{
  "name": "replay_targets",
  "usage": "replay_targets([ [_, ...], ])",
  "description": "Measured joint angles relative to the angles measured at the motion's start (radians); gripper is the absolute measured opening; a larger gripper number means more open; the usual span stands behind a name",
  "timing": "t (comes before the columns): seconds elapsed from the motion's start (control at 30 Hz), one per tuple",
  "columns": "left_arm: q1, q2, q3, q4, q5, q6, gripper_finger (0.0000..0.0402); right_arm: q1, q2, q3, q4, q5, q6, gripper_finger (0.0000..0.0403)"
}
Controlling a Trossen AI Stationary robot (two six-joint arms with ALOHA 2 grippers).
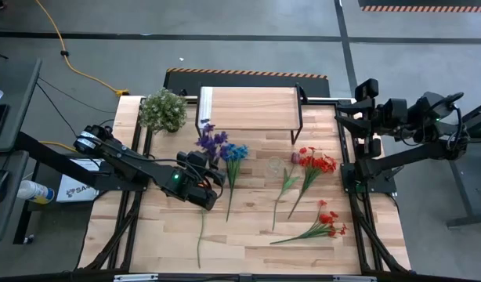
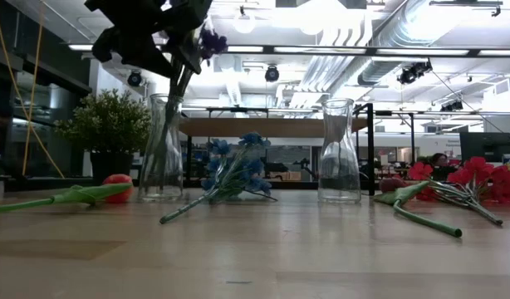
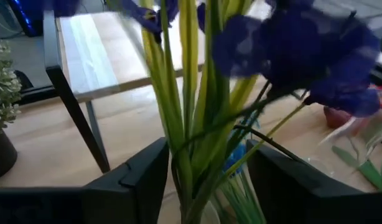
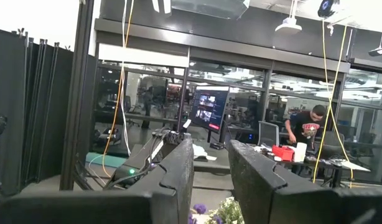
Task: Pick and place flowers into a vace then onto a shelf
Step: Put the violet flowers into the left transparent vase, then put the orange tulip into the left transparent vase
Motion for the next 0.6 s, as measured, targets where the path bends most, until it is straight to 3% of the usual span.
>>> replay_targets([
  [0.3,-0.043,-0.016,0.000,-0.021,0.030,0.058,0.0273,0.000,0.000,0.000,0.000,0.000,0.000,0.0094],
  [0.6,-0.107,-0.037,0.000,-0.094,0.025,0.053,0.0269,0.000,0.000,0.000,-0.002,0.000,0.000,0.0094],
])
